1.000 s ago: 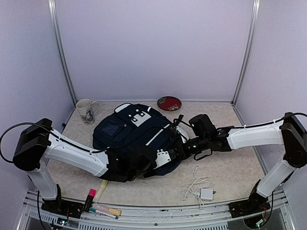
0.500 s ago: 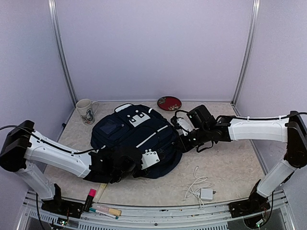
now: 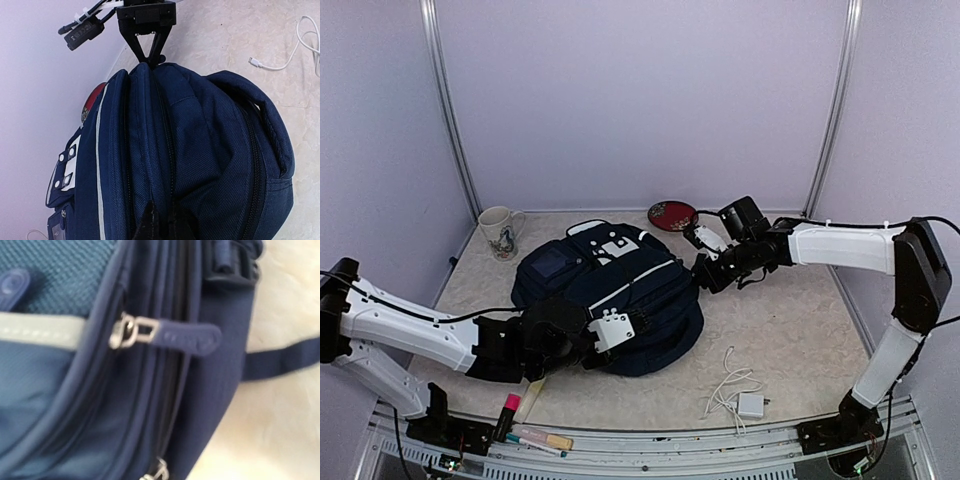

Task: Pack the student bag
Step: Zip the student bag into the largest pocket of the bag.

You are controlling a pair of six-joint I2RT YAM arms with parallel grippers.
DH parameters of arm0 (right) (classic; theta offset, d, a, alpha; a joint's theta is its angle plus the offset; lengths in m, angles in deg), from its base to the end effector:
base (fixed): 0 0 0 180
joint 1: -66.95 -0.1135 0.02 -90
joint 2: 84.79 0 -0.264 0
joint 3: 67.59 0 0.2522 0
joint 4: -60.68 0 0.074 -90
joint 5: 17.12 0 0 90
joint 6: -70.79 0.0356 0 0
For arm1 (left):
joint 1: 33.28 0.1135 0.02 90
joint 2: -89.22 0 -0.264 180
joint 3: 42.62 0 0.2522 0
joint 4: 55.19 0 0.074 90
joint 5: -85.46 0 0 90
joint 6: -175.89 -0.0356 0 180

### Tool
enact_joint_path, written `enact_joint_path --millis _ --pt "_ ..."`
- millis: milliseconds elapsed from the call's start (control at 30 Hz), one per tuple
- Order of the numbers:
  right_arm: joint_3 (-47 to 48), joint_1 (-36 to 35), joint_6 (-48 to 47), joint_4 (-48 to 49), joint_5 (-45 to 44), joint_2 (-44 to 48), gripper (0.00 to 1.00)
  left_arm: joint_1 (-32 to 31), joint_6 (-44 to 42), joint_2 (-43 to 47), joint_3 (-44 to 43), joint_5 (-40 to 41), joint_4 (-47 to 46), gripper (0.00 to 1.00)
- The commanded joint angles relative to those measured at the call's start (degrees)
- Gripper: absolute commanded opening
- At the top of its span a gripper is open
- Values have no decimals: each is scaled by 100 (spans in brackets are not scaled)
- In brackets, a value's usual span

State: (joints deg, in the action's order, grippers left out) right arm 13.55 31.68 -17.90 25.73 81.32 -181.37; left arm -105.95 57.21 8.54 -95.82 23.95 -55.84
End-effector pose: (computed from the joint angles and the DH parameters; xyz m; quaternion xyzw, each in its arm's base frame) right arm 0.2933 0.2139 0.2245 -0.2979 0.8901 0.1718 0.2991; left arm 0.1041 -0.2765 0.2101 0.5570 0.6229 0.0042 0.5492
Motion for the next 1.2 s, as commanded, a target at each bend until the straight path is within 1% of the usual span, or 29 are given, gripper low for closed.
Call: enact_joint_path --millis 0,167,267,300,333,367,400,433,467,533,600,633,667,733,833,867,933,1033,1100,1167 --pt "395 878 -635 333 -734 -648 0 -107 -98 447 183 -8 -182 0" --pt "612 881 -976 1008 454 -882 0 -113 56 565 314 -234 -285 0" --pt "236 868 -942 1537 1313 -600 0 -110 199 634 368 -199 -294 0" --pt "22 850 -941 1764 1584 -460 0 -103 305 666 382 -199 -280 3" --pt "-259 816 -942 2004 1759 -295 0 -97 449 710 384 -236 -237 26" --pt "-505 785 -941 2235 1848 -167 0 -82 639 792 384 -309 -180 52" --pt "-751 763 -901 2423 1893 -60 0 -65 877 875 385 -381 -119 68" --pt "-930 751 -834 2582 1918 6 0 -22 1129 996 385 -439 -53 78" --pt "-1051 735 -773 2661 1942 19 0 34 1452 1127 366 -475 51 81" --pt "-1151 704 -707 2678 1946 -19 0 287 2197 1383 266 -532 447 82" --pt "-1145 669 -657 2662 1910 -110 0 716 3092 1596 193 -401 920 80" --pt "-1141 644 -638 2660 1895 -156 0 963 3655 1660 165 -237 1265 77" --pt "-1116 617 -618 2660 1878 -211 0 1351 4217 1707 147 15 1658 75" --pt "-1056 548 -588 2626 1816 -316 0 1826 5331 1747 264 244 2307 69" --pt "-986 407 -582 2524 1668 -432 0 2699 6348 1869 713 194 2735 62" --pt "-979 354 -597 2495 1640 -454 0 3105 6622 1941 858 65 2783 59" --pt "-1025 244 -605 2478 1605 -468 0 3655 6782 2123 1208 -249 2613 53" --pt "-1152 57 -574 2535 1567 -452 0 4360 6776 2285 1712 -948 1930 49" --pt "-1230 -67 -522 2592 1540 -442 0 4662 6752 2147 1881 -1308 1456 46" --pt "-1318 -216 -429 2668 1539 -426 0 4774 6677 1853 1874 -1508 1161 46"
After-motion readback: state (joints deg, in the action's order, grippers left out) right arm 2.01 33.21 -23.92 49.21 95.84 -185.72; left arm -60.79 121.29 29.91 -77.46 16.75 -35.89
